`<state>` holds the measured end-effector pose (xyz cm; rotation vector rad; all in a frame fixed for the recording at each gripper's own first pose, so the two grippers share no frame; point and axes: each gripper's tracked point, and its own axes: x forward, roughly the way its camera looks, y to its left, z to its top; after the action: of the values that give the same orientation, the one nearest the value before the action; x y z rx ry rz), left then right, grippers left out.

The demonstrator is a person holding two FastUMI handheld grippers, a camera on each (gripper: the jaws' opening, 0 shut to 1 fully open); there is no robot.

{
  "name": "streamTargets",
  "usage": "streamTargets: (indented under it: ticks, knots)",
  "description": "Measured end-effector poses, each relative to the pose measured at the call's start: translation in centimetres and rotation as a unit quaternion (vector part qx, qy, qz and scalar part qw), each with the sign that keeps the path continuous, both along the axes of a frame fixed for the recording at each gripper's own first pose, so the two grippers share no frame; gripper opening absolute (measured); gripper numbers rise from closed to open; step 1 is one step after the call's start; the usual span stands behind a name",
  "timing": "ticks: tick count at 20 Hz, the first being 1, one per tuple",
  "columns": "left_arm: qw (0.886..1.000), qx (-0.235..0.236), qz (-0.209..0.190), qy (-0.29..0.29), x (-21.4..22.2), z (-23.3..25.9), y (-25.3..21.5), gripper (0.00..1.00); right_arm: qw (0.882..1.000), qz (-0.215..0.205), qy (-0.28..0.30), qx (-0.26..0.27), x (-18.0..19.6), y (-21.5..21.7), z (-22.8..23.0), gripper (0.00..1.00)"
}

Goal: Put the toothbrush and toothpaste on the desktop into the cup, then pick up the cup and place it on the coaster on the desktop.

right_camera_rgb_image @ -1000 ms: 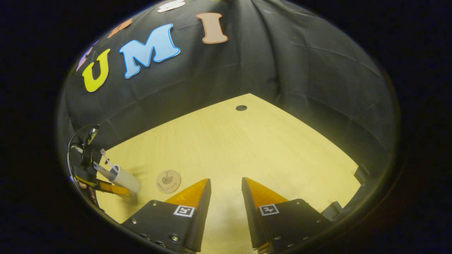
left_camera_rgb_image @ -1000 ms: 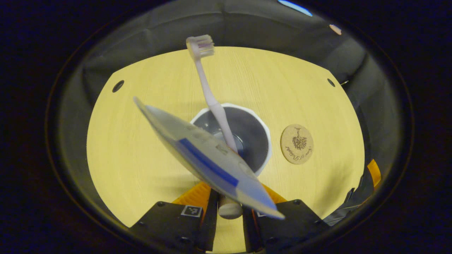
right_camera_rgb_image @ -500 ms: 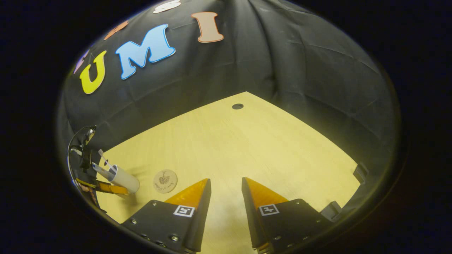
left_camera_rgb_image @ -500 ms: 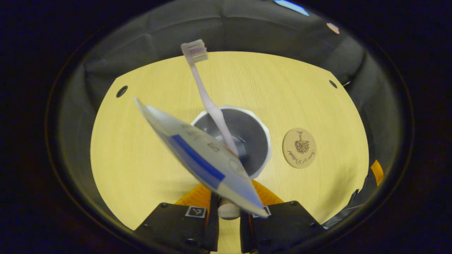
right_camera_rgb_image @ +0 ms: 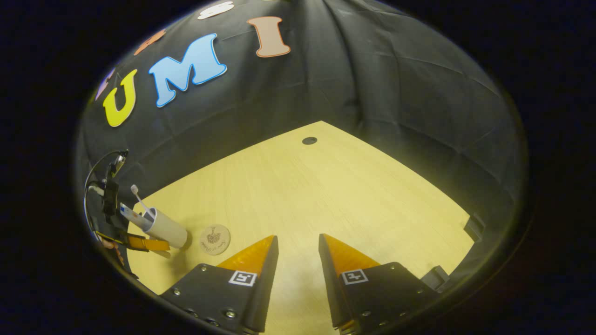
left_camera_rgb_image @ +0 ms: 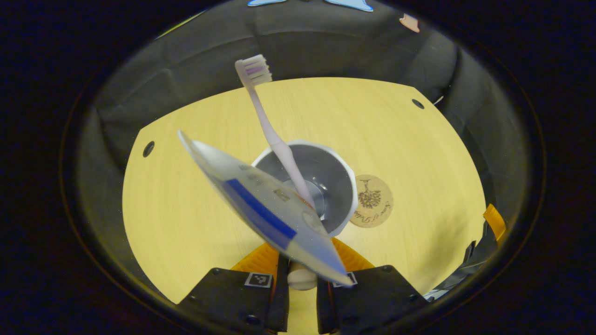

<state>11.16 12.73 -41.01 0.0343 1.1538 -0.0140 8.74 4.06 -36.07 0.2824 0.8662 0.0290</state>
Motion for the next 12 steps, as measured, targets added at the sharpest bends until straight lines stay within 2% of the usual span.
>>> streamTargets:
  ticks: [5, 12]
  knots:
    - [0.999, -0.009, -0.032, 0.005, 0.8, -0.2, -4.2, 0.26, 1.000, -0.017, 0.002, 0.000, -0.6, -2.0, 0.3, 0.51]
    - [0.999, -0.019, -0.042, 0.016, 2.1, -2.4, -4.7, 0.27, 0.998, -0.055, 0.010, -0.001, -1.7, -5.9, 0.5, 0.51]
